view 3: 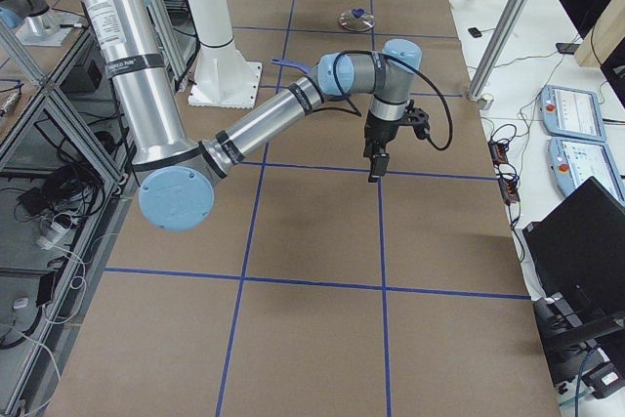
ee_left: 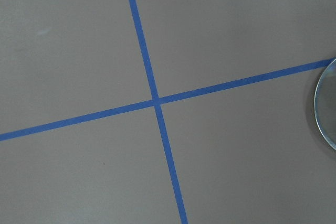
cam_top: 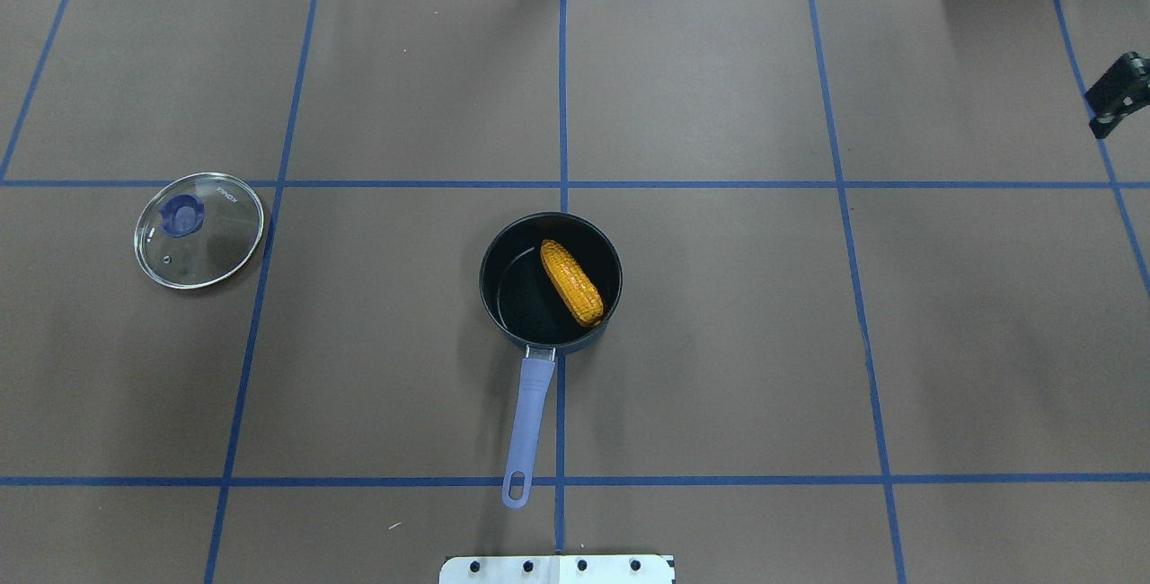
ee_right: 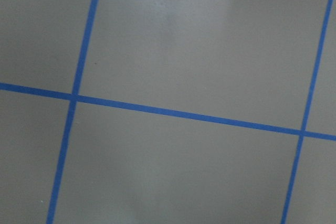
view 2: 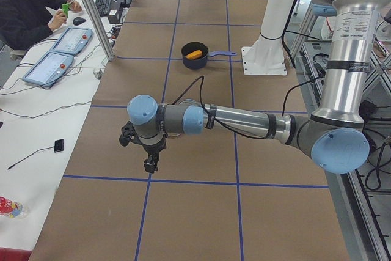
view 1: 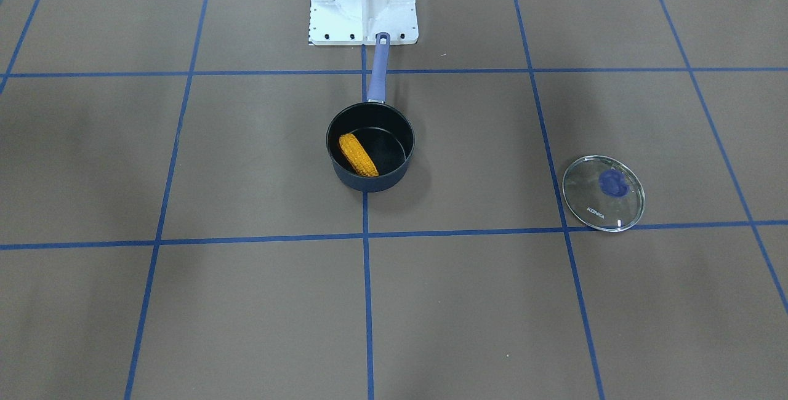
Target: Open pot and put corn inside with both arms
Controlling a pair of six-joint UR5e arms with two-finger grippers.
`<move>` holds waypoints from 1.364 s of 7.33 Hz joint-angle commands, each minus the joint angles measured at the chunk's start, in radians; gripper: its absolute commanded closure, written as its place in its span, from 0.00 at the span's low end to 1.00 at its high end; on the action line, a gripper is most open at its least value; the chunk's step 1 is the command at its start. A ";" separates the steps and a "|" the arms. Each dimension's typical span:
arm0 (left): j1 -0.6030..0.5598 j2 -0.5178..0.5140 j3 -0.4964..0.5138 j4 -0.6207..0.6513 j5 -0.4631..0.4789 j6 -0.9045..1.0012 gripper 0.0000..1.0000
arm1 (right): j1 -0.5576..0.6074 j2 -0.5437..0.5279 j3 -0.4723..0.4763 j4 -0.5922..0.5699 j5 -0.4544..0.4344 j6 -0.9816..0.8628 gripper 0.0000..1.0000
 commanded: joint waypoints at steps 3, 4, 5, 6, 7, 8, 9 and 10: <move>-0.023 0.028 -0.001 0.002 -0.006 0.000 0.01 | 0.132 -0.293 -0.160 0.475 0.133 -0.011 0.00; -0.021 0.052 -0.008 -0.001 -0.009 -0.011 0.01 | 0.132 -0.321 -0.166 0.504 0.135 -0.011 0.00; -0.021 0.063 -0.010 -0.004 -0.012 -0.011 0.01 | 0.132 -0.326 -0.171 0.504 0.135 -0.011 0.00; -0.021 0.065 -0.010 -0.006 -0.012 -0.011 0.01 | 0.132 -0.326 -0.169 0.506 0.135 -0.011 0.00; -0.021 0.063 -0.010 -0.007 -0.012 -0.011 0.01 | 0.132 -0.326 -0.166 0.506 0.135 -0.012 0.00; -0.021 0.065 -0.010 -0.007 -0.012 -0.011 0.01 | 0.132 -0.326 -0.160 0.506 0.135 -0.011 0.00; -0.021 0.065 -0.010 -0.007 -0.012 -0.011 0.01 | 0.132 -0.324 -0.160 0.506 0.135 -0.011 0.00; -0.021 0.066 -0.010 -0.007 -0.012 -0.010 0.01 | 0.132 -0.324 -0.161 0.506 0.135 -0.012 0.00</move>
